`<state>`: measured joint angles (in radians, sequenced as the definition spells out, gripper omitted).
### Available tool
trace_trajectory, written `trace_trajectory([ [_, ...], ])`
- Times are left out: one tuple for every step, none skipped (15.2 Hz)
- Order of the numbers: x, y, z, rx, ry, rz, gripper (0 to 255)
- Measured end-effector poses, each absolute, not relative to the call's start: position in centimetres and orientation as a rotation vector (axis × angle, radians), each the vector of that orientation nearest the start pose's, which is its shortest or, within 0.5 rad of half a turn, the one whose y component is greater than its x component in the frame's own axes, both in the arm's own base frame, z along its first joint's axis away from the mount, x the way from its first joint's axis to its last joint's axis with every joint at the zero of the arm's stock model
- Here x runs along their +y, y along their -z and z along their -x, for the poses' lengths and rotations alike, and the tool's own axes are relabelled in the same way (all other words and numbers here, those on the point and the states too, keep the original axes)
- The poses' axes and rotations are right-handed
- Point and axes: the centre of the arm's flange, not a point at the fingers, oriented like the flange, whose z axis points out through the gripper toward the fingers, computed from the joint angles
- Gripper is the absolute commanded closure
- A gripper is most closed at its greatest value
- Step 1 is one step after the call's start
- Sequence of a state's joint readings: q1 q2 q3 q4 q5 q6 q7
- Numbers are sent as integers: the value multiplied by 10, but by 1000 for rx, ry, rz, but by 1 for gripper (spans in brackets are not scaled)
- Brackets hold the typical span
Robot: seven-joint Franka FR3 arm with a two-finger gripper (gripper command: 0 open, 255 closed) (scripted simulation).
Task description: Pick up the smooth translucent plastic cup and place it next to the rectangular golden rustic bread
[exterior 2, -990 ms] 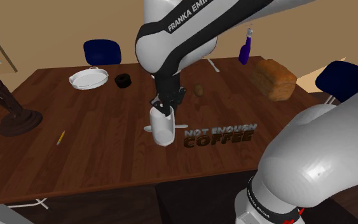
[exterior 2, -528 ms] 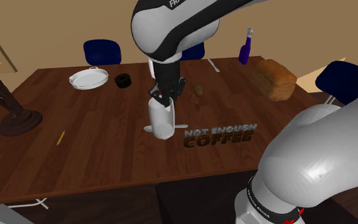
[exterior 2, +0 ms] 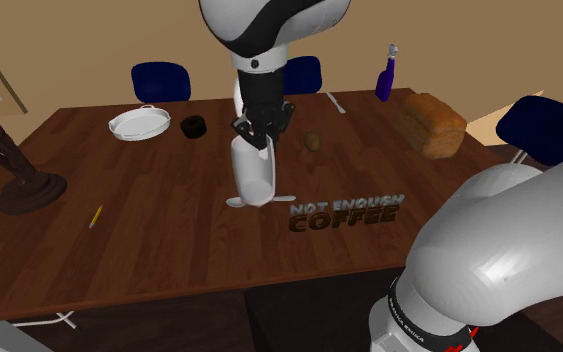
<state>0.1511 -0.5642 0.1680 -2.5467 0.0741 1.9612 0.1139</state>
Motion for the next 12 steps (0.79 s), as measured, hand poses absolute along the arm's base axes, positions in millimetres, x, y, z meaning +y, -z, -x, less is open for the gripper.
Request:
trace_trajectory([
  [123, -460, -351, -236, -34, 3159, 255],
  [123, -465, -351, -236, -34, 3159, 255],
  [122, -470, -351, -236, -34, 3159, 255],
  [123, -474, -352, -236, -34, 3159, 255],
  [122, -480, -352, -236, -34, 3159, 255],
  [122, -485, -352, -236, -34, 3159, 255],
  [122, -489, -352, -236, -34, 3159, 255],
  [122, -496, -352, -236, -34, 3159, 255],
  [122, -500, -352, -236, -34, 3159, 255],
  [122, -505, -352, -236, -34, 3159, 255],
  [123, -511, -353, -236, -34, 3159, 255],
  [122, -517, -353, -236, -34, 3159, 255],
])
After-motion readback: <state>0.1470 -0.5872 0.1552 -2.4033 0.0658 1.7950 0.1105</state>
